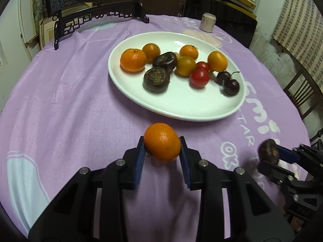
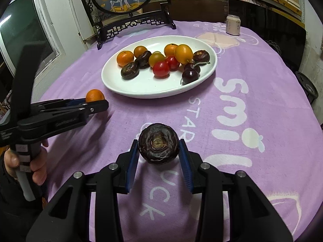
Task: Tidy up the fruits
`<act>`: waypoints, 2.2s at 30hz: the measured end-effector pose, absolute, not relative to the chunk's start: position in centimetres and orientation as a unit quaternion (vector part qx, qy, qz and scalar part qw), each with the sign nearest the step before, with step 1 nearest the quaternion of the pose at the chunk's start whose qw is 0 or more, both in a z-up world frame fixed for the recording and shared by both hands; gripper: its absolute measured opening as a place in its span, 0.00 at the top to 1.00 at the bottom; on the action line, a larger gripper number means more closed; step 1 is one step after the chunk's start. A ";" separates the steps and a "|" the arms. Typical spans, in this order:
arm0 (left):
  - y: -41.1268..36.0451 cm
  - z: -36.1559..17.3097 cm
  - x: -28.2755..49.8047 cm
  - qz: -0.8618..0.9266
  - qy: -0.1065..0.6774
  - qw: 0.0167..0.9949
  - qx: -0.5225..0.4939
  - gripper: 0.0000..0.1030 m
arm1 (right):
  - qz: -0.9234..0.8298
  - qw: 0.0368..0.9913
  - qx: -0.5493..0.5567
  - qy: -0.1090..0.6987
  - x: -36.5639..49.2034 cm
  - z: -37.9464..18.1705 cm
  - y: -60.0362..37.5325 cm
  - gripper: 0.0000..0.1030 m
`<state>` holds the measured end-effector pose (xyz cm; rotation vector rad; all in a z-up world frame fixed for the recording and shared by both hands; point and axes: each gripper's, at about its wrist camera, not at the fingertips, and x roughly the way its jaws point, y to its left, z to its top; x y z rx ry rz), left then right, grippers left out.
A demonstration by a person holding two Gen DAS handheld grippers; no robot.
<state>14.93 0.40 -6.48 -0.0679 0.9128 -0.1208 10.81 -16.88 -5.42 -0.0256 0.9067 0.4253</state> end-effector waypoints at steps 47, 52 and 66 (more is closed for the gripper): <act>0.7 -2.4 24.4 -0.074 0.411 0.906 -0.062 0.34 | 0.150 0.904 -0.079 0.393 23.9 -3.3 -12.8 0.38; 0.6 -1.2 23.1 -0.052 0.370 0.927 -0.040 0.18 | 0.121 0.922 -0.063 0.362 23.6 -2.4 -14.3 0.36; 0.1 -0.6 15.8 -0.045 0.347 0.937 -0.027 0.04 | 0.076 0.930 -0.062 0.355 20.2 -2.8 -15.2 0.03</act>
